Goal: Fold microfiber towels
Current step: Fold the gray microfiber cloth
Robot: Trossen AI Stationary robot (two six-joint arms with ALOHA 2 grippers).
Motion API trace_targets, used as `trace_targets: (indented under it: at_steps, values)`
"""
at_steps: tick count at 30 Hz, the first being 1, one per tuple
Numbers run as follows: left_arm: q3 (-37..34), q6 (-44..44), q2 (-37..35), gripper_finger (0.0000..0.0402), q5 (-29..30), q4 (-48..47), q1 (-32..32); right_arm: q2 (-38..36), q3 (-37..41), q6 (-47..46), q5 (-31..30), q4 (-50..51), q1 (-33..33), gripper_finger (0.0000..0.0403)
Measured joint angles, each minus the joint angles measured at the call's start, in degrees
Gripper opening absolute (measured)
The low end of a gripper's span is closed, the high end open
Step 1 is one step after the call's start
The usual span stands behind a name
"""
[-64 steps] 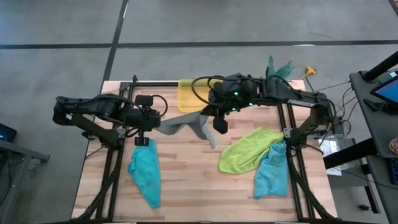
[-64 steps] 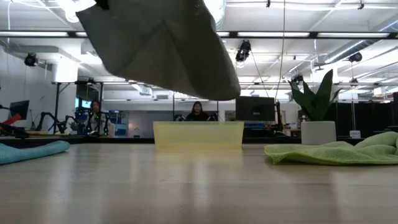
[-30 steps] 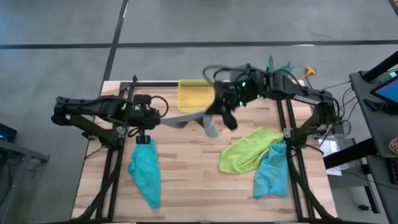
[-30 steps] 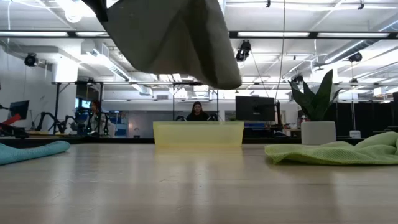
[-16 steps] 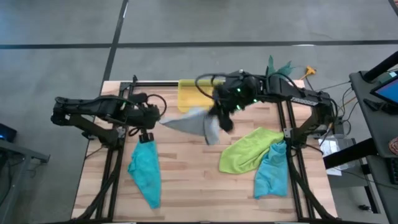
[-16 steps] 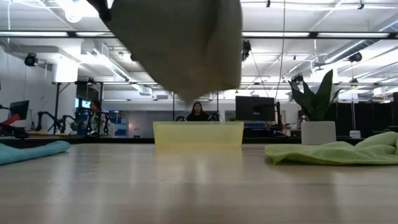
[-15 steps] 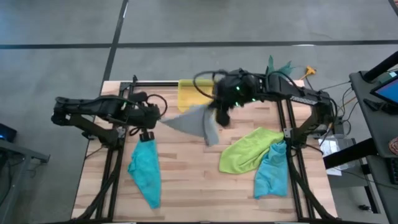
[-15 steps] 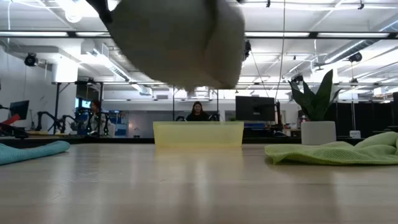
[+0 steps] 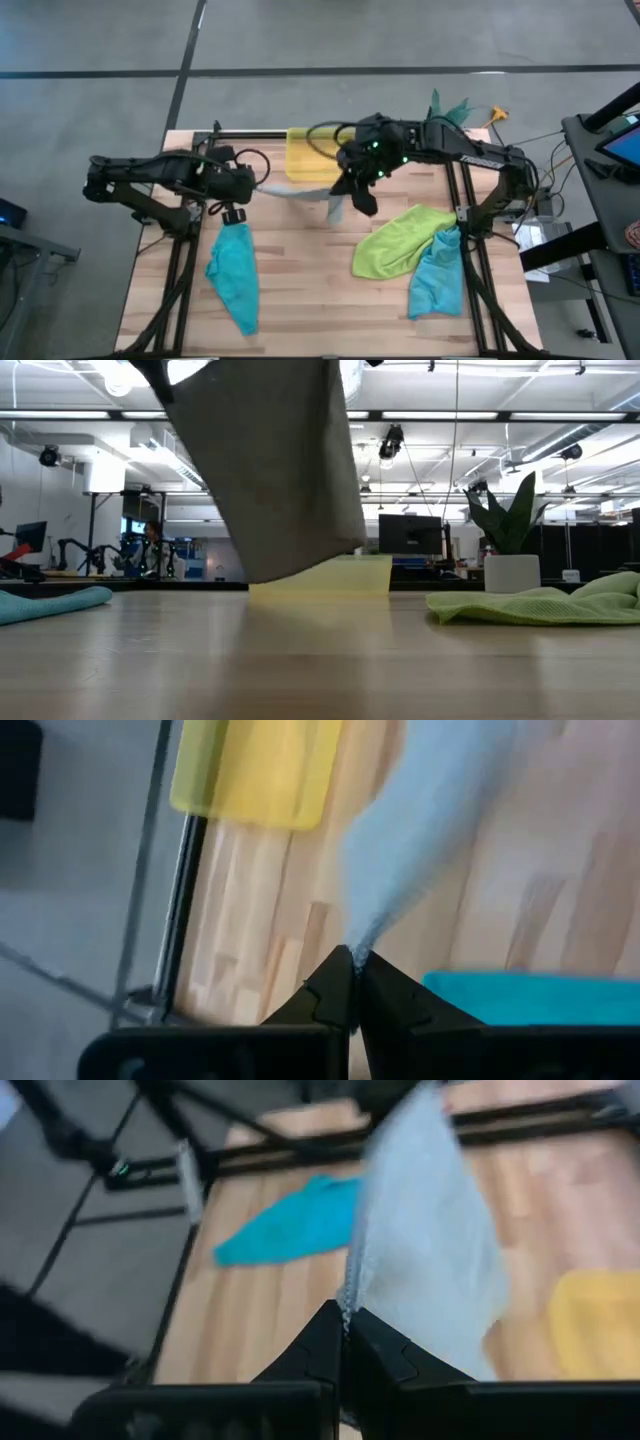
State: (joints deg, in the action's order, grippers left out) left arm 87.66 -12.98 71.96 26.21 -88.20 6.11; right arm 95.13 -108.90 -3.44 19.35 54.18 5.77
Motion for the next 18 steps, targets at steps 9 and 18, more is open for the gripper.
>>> trace_targets:
  at_steps: [9,18]
  values:
    - [2.35,-0.17,-2.82,0.0000,1.99,-1.63,-0.02,4.52,0.13,-0.83,-6.57,8.72,-0.27,0.0008]
    - [1.65,2.62,-3.38,0.0000,1.39,-1.87,-0.07,4.55,0.13,0.98,-14.44,7.04,-0.29,0.0008]
